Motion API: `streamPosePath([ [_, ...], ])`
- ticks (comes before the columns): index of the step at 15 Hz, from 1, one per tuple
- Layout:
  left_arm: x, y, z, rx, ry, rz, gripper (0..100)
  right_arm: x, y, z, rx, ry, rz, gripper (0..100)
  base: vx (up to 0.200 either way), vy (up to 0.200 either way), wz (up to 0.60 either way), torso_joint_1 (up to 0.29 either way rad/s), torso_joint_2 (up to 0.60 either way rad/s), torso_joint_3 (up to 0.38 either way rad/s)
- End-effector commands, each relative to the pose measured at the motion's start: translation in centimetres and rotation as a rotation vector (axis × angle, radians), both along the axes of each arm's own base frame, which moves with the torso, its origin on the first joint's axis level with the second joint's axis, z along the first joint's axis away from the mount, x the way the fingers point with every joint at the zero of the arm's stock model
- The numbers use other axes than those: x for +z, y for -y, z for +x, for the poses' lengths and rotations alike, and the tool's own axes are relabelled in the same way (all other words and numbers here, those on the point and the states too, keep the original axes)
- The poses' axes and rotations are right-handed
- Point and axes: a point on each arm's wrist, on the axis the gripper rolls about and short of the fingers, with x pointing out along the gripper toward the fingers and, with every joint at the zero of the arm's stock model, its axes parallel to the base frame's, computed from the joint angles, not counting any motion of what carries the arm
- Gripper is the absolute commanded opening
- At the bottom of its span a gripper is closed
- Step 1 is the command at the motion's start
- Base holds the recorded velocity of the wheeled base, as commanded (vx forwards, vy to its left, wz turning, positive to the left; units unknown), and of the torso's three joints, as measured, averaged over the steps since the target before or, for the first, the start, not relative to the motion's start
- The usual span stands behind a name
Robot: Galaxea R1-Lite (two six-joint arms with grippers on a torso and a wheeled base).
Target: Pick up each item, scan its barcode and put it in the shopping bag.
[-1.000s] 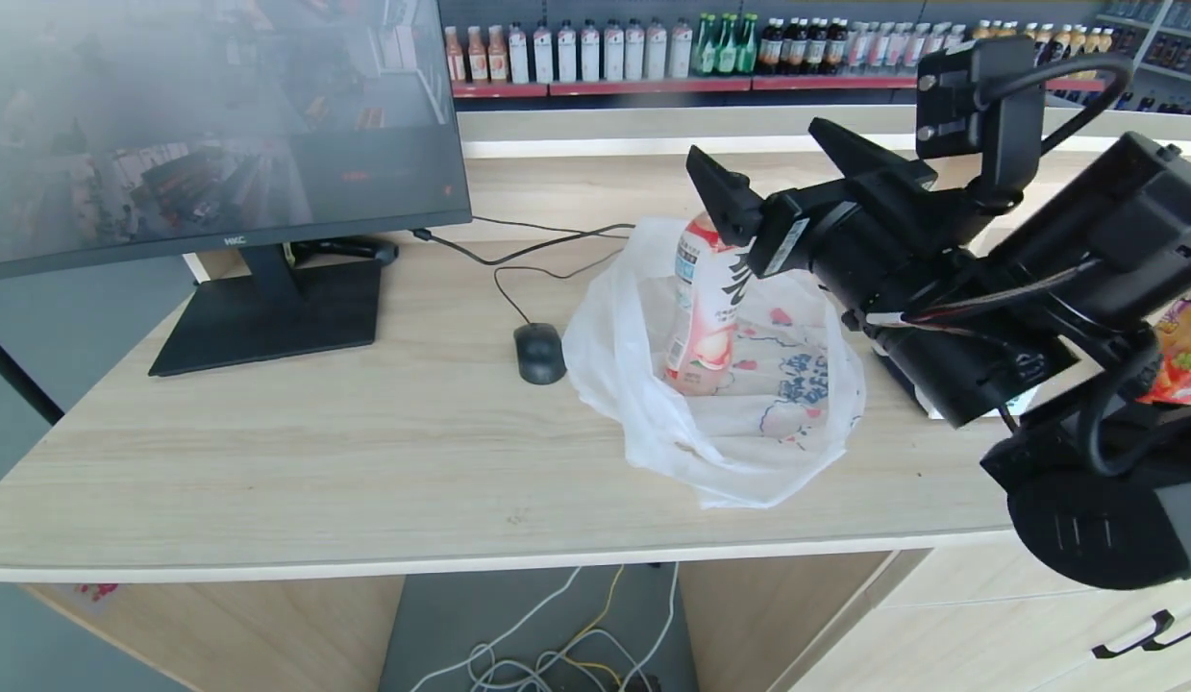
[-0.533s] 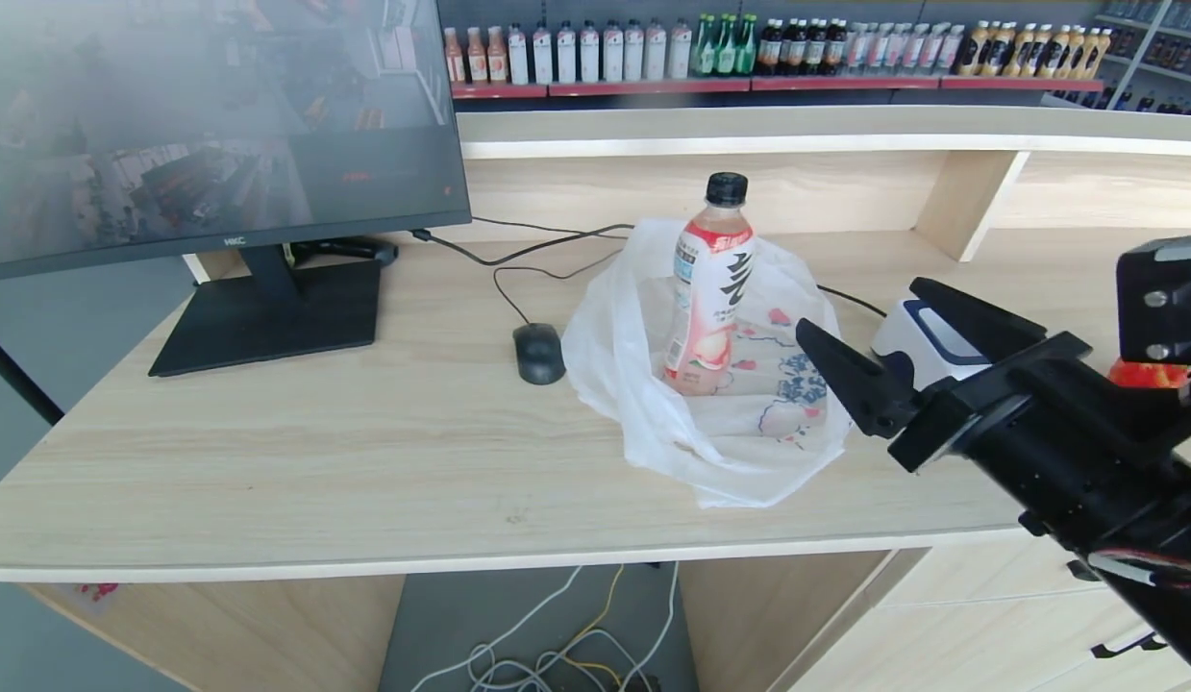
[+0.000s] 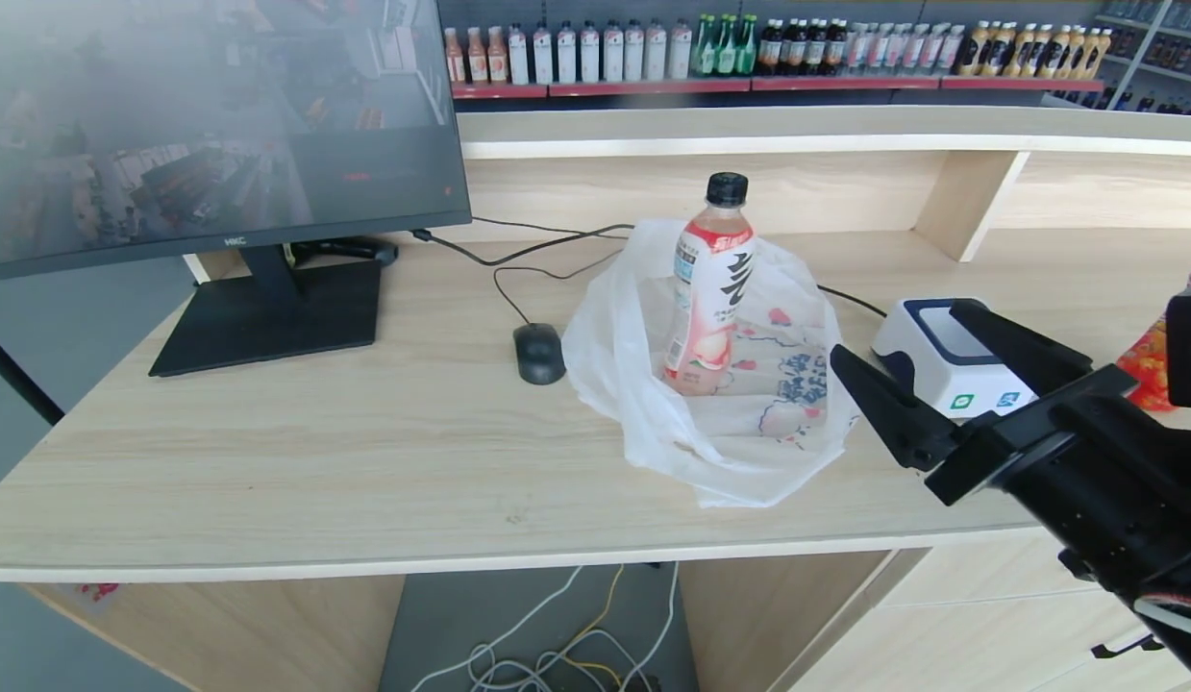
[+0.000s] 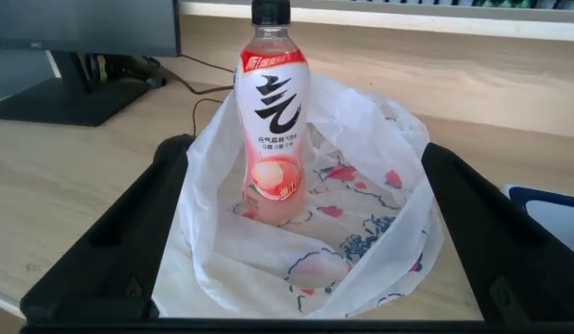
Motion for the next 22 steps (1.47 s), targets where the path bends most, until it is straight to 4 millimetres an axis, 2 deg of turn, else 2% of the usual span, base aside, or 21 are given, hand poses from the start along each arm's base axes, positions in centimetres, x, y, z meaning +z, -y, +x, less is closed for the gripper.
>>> streamPosePath([
  [1, 0.0, 0.0, 0.0, 0.000, 0.001, 0.000, 100, 0.6, 0.0, 0.2, -0.003, 0.024, 0.017, 100, 0.000, 0.000, 0.00, 0.000, 0.00, 0.000],
  [5, 0.0, 0.0, 0.0, 0.000, 0.001, -0.005, 100, 1.7, -1.3, 1.6, 0.012, 0.031, 0.035, 100, -0.050, 0.000, 0.00, -0.001, 0.00, 0.001],
  [7, 0.0, 0.0, 0.0, 0.000, 0.001, -0.004, 100, 1.7, -2.5, 1.0, 0.107, 0.006, 0.021, 100, 0.000, 0.000, 0.00, 0.000, 0.00, 0.000],
  [9, 0.0, 0.0, 0.0, 0.000, -0.001, -0.005, 100, 1.1, -2.4, 0.9, 0.106, -0.015, 0.015, 100, 0.000, 0.000, 0.00, 0.000, 0.00, 0.000],
  [11, 0.0, 0.0, 0.0, 0.000, -0.001, -0.016, 100, 1.1, -2.1, 1.4, 0.076, 0.000, 0.030, 100, 0.000, 0.000, 0.00, 0.000, 0.00, 0.000],
  [15, 0.0, 0.0, 0.0, 0.000, 0.001, -0.019, 100, 0.8, -1.0, 1.8, 0.011, -0.003, 0.035, 100, 0.000, -0.200, 0.00, 0.004, 0.00, 0.004],
  [22, 0.0, 0.0, 0.0, 0.000, -0.001, -0.019, 100, -0.3, 1.3, 1.0, -0.059, -0.021, 0.020, 100, 0.000, -0.200, 0.00, 0.003, 0.00, 0.002],
])
